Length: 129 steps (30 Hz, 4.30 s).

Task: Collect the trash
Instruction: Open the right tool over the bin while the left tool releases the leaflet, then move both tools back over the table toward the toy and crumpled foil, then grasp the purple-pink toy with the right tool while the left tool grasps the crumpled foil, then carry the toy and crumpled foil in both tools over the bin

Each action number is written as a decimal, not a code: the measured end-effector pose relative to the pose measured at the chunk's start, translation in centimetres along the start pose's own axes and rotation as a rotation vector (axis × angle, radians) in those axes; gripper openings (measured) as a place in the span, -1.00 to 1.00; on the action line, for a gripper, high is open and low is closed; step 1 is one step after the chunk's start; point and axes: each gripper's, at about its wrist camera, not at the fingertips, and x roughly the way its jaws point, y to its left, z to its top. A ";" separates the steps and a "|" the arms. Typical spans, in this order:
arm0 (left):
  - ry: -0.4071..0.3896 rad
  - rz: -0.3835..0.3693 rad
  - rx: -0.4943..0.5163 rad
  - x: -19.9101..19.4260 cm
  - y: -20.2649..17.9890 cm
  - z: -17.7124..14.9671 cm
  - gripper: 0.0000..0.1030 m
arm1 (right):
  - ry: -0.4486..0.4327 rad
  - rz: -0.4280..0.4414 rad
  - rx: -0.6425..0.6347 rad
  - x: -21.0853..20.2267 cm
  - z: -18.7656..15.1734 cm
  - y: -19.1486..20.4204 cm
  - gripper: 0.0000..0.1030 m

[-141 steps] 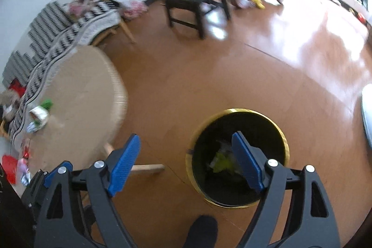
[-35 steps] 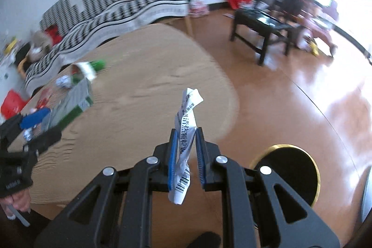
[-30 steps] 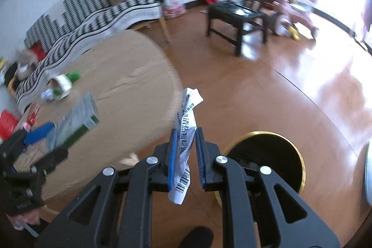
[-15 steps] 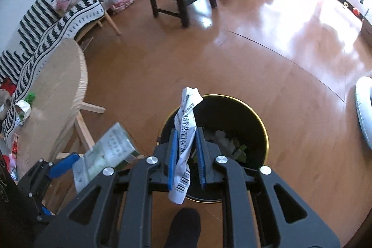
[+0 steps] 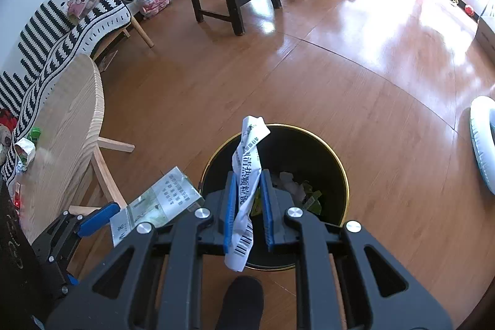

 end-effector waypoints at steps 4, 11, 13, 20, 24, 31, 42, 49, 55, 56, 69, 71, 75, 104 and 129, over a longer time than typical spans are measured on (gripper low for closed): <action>0.001 -0.004 -0.001 0.3 -0.1 0.1 0.25 | 0.000 -0.001 0.007 0.0 0.1 0.0 -0.68; 0.017 -0.025 0.004 1.2 -0.6 -0.3 0.27 | -0.003 -0.001 0.023 -0.4 0.2 -0.4 -0.68; 0.027 -0.028 0.015 1.6 -0.8 -0.2 0.45 | 0.006 -0.006 0.037 -0.2 0.1 -0.7 -0.40; 0.030 -0.028 0.021 1.5 -0.9 -0.3 0.50 | -0.020 -0.014 0.053 -0.7 -0.3 -0.7 0.31; 0.017 -0.016 0.011 0.3 -0.1 -0.4 0.54 | -0.024 -0.010 0.041 -0.8 -0.3 0.1 0.31; -0.044 0.040 -0.028 -4.4 3.1 -0.8 0.63 | -0.055 0.027 -0.030 -1.9 0.2 4.7 0.32; -0.147 0.239 -0.233 -16.2 14.9 -5.8 0.68 | -0.110 0.157 -0.273 -4.0 0.2 21.1 0.46; -0.186 0.430 -0.424 -23.9 23.6 -12.6 0.69 | -0.081 0.243 -0.404 -3.3 -1.8 32.7 0.47; -0.162 0.603 -0.598 -28.5 30.4 -19.5 0.69 | -0.049 0.301 -0.541 -2.5 -5.3 42.5 0.48; -0.158 0.617 -0.626 -29.0 31.3 -20.4 0.69 | -0.045 0.308 -0.560 -2.4 -6.1 43.8 0.48; -0.085 0.742 -0.821 -30.7 39.3 -28.6 0.69 | 0.031 0.369 -0.725 0.8 -11.9 56.3 0.49; -0.078 0.753 -0.844 -30.9 40.1 -29.4 0.69 | 0.043 0.379 -0.741 1.3 -12.6 57.6 0.49; -0.086 0.774 -0.896 -32.3 41.0 -31.4 0.69 | 0.066 0.408 -0.769 2.0 -14.0 60.0 0.49; -0.184 0.614 -0.870 -31.2 43.1 -31.7 -0.33 | 0.359 0.686 -0.730 7.1 -19.6 74.1 0.15; -0.245 0.607 -0.767 -32.3 37.8 -25.1 -0.45 | 0.134 0.581 -0.682 1.6 -11.7 60.5 -0.16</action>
